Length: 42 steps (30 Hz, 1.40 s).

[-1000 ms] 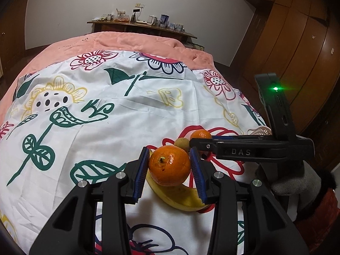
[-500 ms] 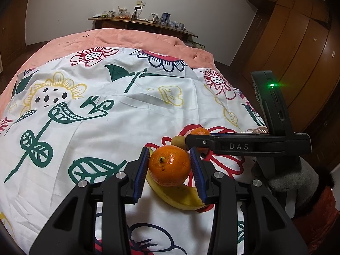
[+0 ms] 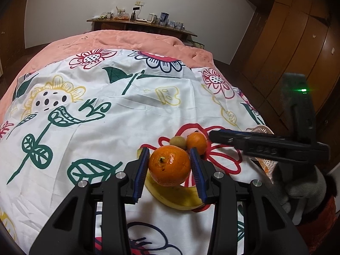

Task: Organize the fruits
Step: 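Close the right gripper on the orange beside the kiwi and lift it, then carry both oranges over the basket and open the right gripper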

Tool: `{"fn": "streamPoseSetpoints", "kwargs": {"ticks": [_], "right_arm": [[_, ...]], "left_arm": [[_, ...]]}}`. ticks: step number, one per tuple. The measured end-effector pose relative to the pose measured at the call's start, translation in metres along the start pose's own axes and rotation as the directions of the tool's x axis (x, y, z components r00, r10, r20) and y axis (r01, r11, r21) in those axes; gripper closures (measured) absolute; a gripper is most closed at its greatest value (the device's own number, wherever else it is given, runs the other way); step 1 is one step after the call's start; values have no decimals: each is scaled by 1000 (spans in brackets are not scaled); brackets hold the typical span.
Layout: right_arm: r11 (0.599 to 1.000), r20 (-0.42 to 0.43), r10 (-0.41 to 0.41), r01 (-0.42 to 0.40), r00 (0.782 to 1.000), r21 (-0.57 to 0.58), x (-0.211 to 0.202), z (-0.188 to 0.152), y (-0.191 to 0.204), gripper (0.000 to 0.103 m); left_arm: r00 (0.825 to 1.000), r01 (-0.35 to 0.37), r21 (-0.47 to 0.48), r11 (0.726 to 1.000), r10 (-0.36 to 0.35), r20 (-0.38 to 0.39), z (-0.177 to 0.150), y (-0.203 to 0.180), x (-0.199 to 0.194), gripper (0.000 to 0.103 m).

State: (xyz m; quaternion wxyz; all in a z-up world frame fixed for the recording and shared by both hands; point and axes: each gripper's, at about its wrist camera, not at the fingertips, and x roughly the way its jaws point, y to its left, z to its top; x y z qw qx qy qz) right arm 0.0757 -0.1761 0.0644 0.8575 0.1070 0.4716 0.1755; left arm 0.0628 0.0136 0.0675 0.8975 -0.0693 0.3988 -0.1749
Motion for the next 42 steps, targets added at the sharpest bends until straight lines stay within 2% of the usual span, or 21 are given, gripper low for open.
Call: {"fn": "streamPoseSetpoints", "kwargs": {"ticks": [3, 6, 7, 8, 9, 16, 24, 25, 27, 29, 36, 42], "right_arm": [[1000, 28, 1, -2, 1000, 10, -17, -2, -9, 69], [1000, 14, 0, 0, 1000, 3, -18, -5, -13, 67], [1000, 8, 3, -3, 1000, 9, -16, -6, -14, 65], [1000, 0, 8, -8, 1000, 11, -14, -6, -13, 57], [1000, -5, 14, -14, 1000, 9, -10, -5, -12, 54], [999, -86, 39, -40, 996, -4, 26, 3, -3, 45], [998, -156, 23, -32, 988, -54, 55, 10, 10, 44], [997, -158, 20, -30, 987, -64, 56, 10, 13, 46], [996, -162, 16, -30, 987, -82, 58, 9, 17, 56], [996, -152, 5, -19, 988, -90, 56, 8, 18, 63], [998, -96, 7, -13, 995, -67, 31, 1, 11, 63], [1000, -4, -8, 8, 1000, -19, -13, -10, -10, 63]], "left_arm": [[1000, 2, 11, 1000, -2, 0, 1, -7, 0, 63], [1000, 4, 19, 1000, -4, 3, 2, -13, -2, 63], [1000, 2, 20, 1000, -3, 6, 3, -14, -3, 63], [1000, 0, 19, 1000, 0, 8, 3, -15, -4, 63], [1000, -2, 17, 1000, 2, 11, 4, -15, -5, 63], [1000, -5, 5, 1000, 5, 20, 4, -8, -10, 63], [1000, 1, -19, 1000, 0, 14, 2, 4, -6, 63], [1000, 0, -20, 1000, 0, 14, 2, 4, -6, 63], [1000, -2, -21, 1000, 2, 13, 3, 5, -6, 63], [1000, -4, -20, 1000, 5, 13, 3, 4, -6, 63], [1000, -2, 0, 1000, 2, 9, 3, -5, -6, 63], [1000, 3, 29, 1000, -3, 5, 4, -20, -6, 63]]}}
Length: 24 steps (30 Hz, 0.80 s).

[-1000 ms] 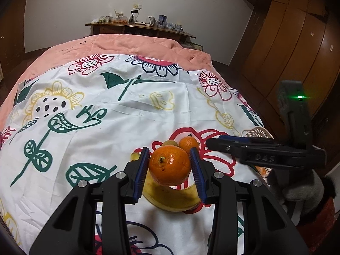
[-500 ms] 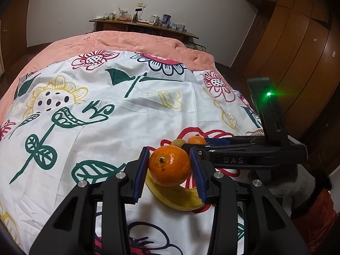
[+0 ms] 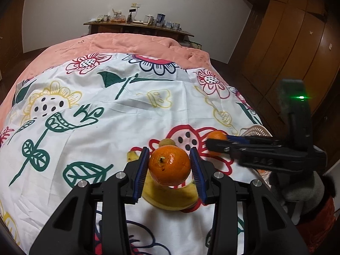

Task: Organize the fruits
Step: 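Carry both oranges over the basket and open the right gripper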

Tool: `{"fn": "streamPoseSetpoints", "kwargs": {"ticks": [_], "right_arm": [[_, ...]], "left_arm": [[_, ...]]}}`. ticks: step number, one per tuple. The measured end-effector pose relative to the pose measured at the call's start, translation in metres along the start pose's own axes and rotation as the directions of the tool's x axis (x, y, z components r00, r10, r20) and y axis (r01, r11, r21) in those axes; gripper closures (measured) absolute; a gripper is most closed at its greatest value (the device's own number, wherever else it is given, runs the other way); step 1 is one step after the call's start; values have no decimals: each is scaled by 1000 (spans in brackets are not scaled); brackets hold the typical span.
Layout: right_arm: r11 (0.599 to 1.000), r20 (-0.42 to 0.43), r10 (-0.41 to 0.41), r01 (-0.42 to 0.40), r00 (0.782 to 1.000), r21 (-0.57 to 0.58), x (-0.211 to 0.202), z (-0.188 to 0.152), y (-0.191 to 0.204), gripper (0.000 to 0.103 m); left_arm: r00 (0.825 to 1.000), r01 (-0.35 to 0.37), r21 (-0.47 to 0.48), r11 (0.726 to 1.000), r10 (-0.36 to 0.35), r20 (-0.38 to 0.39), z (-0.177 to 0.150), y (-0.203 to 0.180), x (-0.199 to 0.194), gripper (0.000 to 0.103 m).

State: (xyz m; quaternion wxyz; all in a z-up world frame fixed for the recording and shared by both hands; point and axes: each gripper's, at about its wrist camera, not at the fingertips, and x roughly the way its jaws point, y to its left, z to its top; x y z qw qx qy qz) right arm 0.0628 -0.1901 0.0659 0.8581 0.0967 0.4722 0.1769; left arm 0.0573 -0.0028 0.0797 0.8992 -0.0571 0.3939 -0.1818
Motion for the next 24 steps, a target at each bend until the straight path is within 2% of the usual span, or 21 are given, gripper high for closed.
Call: {"fn": "streamPoseSetpoints", "kwargs": {"ticks": [6, 11, 19, 24], "right_arm": [[995, 66, -49, 42, 997, 95, -40, -18, -42, 63], [976, 89, -123, 104, 988, 193, -64, -35, -89, 63], [929, 100, -271, 232, 957, 289, -84, -56, -146, 63], [906, 92, -320, 276, 943, 320, -83, -64, -169, 62]], "left_arm": [[1000, 6, 27, 1000, -6, -6, 1, -15, 1, 63], [1000, 7, 55, 998, -6, -20, 1, -30, 6, 63], [999, 19, 101, 995, -14, -49, 2, -59, 16, 63], [997, 27, 129, 991, -17, -74, 3, -78, 27, 63]]}}
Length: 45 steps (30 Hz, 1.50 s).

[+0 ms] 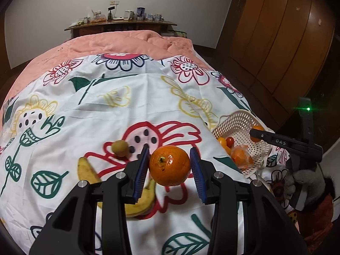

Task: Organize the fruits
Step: 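Carry both oranges over the basket and open the right gripper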

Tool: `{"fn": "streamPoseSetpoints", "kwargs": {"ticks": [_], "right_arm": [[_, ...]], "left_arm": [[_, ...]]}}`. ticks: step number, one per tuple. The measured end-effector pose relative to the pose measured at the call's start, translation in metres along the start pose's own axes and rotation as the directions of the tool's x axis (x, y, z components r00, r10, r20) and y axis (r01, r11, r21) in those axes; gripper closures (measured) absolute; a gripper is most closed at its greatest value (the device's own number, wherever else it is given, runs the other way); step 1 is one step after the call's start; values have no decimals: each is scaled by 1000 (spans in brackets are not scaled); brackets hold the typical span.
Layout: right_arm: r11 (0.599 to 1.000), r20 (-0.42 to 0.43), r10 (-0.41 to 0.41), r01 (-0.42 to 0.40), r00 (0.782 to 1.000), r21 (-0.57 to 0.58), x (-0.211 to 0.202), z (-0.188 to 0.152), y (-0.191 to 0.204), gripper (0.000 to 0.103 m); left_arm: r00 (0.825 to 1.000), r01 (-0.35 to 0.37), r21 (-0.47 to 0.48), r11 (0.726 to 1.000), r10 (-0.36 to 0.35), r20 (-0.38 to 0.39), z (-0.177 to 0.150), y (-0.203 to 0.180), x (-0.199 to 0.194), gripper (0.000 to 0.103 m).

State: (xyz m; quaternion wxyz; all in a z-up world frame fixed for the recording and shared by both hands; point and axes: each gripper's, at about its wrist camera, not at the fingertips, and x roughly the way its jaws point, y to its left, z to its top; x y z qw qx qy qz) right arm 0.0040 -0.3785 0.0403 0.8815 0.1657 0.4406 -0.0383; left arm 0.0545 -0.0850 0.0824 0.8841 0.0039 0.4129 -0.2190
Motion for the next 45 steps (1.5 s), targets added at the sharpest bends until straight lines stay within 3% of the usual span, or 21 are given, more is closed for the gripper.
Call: {"fn": "streamPoseSetpoints", "kwargs": {"ticks": [5, 12, 24, 27, 40, 42, 45], "right_arm": [[999, 33, -3, 2, 999, 42, 3, -1, -17, 55], [996, 92, 21, -29, 996, 80, -7, -7, -35, 55], [992, 215, 42, -66, 976, 108, -34, -16, -56, 54], [992, 242, 43, -71, 969, 106, -38, -18, -57, 42], [979, 272, 13, -67, 962, 191, -43, -26, -86, 40], [977, 278, 7, -66, 961, 204, -45, -27, -90, 30], [975, 288, 0, -63, 958, 211, -47, -28, -93, 29]], "left_arm": [[1000, 14, 22, 1000, -14, -27, 4, -16, 10, 63], [999, 28, 78, 997, -24, -48, 12, -48, 23, 63], [985, 121, 168, 978, -98, -141, 26, -105, 72, 63], [980, 138, 175, 975, -109, -165, 30, -117, 87, 63], [963, 207, 231, 951, -156, -222, 36, -167, 128, 63], [958, 222, 235, 946, -167, -232, 35, -175, 132, 63], [954, 239, 240, 941, -181, -240, 35, -184, 136, 63]]}}
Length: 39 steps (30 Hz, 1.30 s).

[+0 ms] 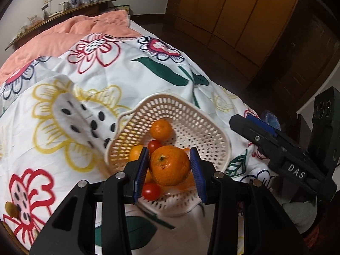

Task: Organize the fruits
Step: 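Carry both oranges over the basket and open the right gripper, then open the left gripper to drop its orange into the basket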

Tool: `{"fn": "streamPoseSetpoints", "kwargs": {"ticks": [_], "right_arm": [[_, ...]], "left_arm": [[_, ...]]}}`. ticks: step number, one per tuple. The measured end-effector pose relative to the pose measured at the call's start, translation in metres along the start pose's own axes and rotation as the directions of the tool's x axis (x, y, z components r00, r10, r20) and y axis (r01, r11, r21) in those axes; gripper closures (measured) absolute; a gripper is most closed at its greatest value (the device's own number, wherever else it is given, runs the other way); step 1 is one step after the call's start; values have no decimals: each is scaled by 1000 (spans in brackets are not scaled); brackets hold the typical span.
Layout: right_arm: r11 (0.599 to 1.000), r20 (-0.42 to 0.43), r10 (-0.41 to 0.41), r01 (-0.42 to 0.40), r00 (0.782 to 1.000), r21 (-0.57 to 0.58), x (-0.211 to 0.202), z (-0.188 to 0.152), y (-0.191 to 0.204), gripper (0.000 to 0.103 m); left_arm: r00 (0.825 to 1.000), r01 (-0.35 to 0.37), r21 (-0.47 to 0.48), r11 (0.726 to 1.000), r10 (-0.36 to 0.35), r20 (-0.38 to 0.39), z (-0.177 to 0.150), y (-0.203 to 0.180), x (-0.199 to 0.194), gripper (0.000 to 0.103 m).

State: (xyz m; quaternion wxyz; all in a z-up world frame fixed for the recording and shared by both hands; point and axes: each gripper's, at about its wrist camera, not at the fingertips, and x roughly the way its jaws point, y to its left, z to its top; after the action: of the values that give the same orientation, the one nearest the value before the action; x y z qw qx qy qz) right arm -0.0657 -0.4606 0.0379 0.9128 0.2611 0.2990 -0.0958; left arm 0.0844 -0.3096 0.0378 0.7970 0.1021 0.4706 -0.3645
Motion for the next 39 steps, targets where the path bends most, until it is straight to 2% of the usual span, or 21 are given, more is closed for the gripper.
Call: {"fn": "streamPoseSetpoints", "kwargs": {"ticks": [6, 8, 10, 12, 15, 19, 22, 25, 30, 39], "right_arm": [[1000, 11, -5, 5, 1000, 28, -3, 0, -6, 28], [999, 13, -7, 7, 1000, 34, -4, 0, -7, 27], [999, 17, -9, 8, 1000, 34, -5, -1, -6, 22], [999, 25, -11, 10, 1000, 32, -6, -1, -4, 16], [1000, 24, -11, 10, 1000, 20, -5, -3, 0, 12], [1000, 6, -19, 19, 1000, -8, -2, -5, 8, 9], [999, -6, -27, 27, 1000, -18, 0, -6, 12, 7], [999, -10, -38, 37, 999, -31, 0, -7, 16, 6], [997, -9, -42, 42, 999, -66, -4, -9, 29, 5], [978, -74, 39, -53, 997, -203, -5, -27, 81, 5]], "left_arm": [[999, 27, 26, 999, -28, 17, 4, -15, 1, 60], [1000, 17, 14, 1000, -17, 20, 3, -12, 0, 42], [1000, -1, -11, 1000, 1, 27, 3, -5, -3, 36], [999, -29, -29, 999, 30, 33, 4, 3, -6, 34], [993, -96, -34, 995, 98, 60, 2, 12, -13, 23], [975, -189, -11, 982, 189, 119, -1, 13, -24, 15], [963, -231, 0, 973, 229, 145, -3, 14, -30, 4], [950, -273, -8, 962, 271, 157, -4, 17, -34, 3], [943, -289, -44, 956, 292, 159, -7, 28, -40, 3], [923, -336, -85, 938, 346, 171, -17, 46, -54, 3]]}}
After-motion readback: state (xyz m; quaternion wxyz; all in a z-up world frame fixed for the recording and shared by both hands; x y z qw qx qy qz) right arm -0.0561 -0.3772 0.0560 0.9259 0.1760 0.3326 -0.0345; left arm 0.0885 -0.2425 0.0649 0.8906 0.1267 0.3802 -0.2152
